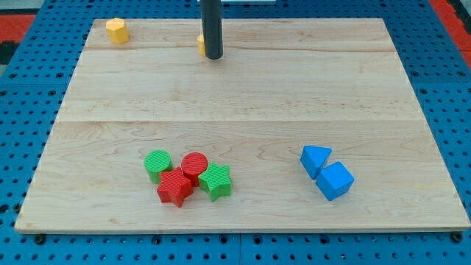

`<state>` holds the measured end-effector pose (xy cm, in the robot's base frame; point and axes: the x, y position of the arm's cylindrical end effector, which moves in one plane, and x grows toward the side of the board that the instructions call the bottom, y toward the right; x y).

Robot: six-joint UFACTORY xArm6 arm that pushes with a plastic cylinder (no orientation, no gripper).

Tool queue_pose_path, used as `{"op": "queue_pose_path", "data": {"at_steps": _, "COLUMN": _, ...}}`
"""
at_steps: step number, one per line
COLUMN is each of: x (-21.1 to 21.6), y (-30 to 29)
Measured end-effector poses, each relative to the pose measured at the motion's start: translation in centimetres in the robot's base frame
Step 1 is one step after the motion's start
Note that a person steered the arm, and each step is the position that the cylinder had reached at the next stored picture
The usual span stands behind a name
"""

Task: Push the yellow heart to the top center

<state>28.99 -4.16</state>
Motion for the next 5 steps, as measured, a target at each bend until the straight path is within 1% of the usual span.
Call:
{"op": "queue_pose_path", "data": {"at_steps": 1, "x": 1.0, "y": -3.9}}
{"op": "queue_pose_path", "data": {"at_steps": 2, "x": -2.7, "y": -2.6}}
{"op": "queue_pose_path", "data": {"at_steps": 3, "x": -5.4, "y": 0.7}}
{"op": "queue_pose_path", "data": {"at_steps": 5, "x": -5.4, "y": 1.3}}
